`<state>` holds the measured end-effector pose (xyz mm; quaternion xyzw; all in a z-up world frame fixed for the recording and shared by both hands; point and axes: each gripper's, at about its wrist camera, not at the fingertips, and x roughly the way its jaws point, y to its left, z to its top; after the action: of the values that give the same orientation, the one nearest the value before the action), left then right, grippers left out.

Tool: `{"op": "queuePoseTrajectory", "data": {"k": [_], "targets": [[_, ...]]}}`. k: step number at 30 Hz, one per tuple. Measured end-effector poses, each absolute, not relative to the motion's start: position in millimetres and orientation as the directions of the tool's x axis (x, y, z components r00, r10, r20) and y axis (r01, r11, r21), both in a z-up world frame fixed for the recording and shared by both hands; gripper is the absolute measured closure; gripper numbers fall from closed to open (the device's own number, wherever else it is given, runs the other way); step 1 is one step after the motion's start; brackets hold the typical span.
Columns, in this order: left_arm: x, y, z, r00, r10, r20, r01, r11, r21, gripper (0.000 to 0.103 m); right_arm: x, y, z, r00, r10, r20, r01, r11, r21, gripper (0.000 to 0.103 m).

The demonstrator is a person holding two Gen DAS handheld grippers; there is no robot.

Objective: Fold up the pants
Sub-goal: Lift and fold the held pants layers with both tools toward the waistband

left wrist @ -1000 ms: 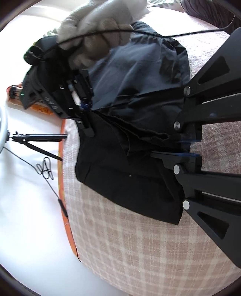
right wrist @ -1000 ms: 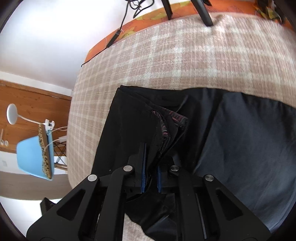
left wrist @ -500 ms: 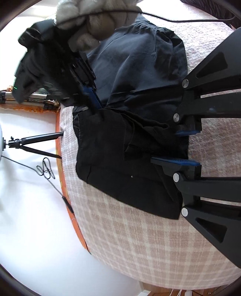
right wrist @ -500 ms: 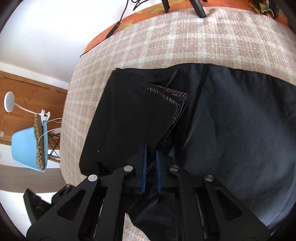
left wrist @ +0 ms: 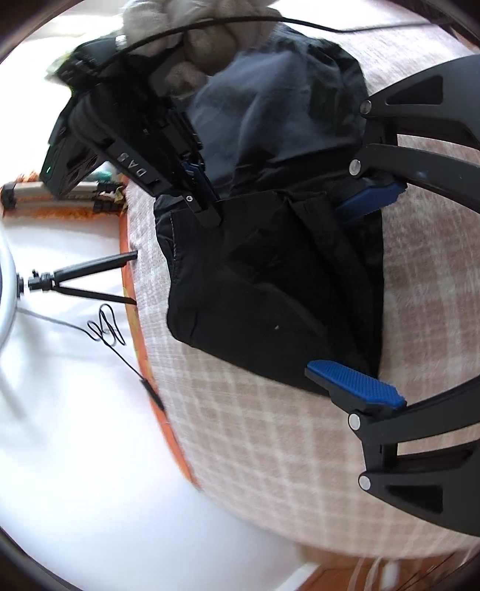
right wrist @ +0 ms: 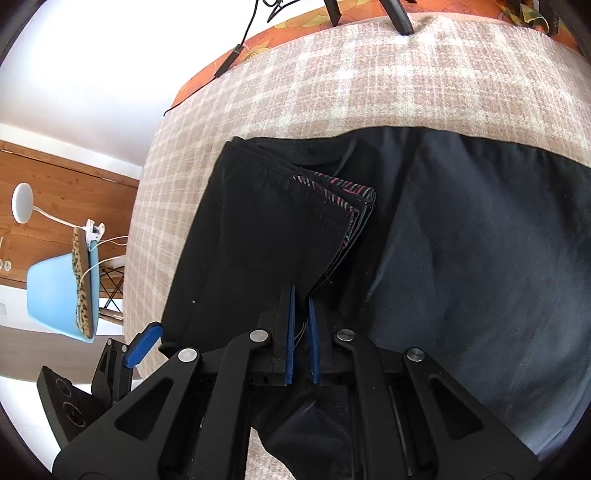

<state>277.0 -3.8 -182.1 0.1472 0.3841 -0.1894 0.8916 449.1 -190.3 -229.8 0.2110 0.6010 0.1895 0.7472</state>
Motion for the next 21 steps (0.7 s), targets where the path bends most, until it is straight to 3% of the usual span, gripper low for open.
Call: {"op": "queuePoseTrajectory", "data": {"k": [2, 8, 12, 15, 17, 18, 20, 21], "targets": [[280, -8, -182, 0.612, -0.232, -0.756, 0.504, 0.851, 0.147, 0.031, 452, -189, -224, 0.220, 0.532, -0.818, -0.040, 0.842, 0.538, 0.096], [287, -10, -176, 0.554, -0.296, -0.778, 0.558, 0.826, 0.083, 0.032, 458, -187, -208, 0.251, 0.534, -0.807, -0.053, 0.840, 0.540, 0.096], [274, -11, -172, 0.538, -0.379, -0.753, 0.600, 0.800, 0.026, 0.070, 458, -189, -210, 0.243, 0.543, -0.804, -0.057, 0.835, 0.547, 0.096], [275, -10, -176, 0.522, -0.411, -0.747, 0.596, 0.803, -0.026, 0.088, 457, -191, -214, 0.235, 0.556, -0.797, -0.049, 0.826, 0.562, 0.096], [278, -7, -177, 0.521, -0.427, -0.739, 0.590, 0.806, -0.050, 0.095, 456, -194, -216, 0.239, 0.561, -0.793, -0.032, 0.821, 0.571, 0.095], [280, -5, -175, 0.522, -0.436, -0.733, 0.583, 0.810, -0.067, 0.099, 456, -196, -218, 0.239, 0.566, -0.789, -0.017, 0.815, 0.580, 0.090], [282, -2, -172, 0.518, -0.460, -0.721, 0.580, 0.808, -0.099, 0.100, 459, -205, -225, 0.239, 0.584, -0.776, 0.027, 0.795, 0.606, 0.056], [282, -1, -169, 0.519, -0.468, -0.715, 0.579, 0.808, -0.109, 0.100, 459, -209, -228, 0.250, 0.594, -0.765, 0.049, 0.781, 0.623, 0.050]]}}
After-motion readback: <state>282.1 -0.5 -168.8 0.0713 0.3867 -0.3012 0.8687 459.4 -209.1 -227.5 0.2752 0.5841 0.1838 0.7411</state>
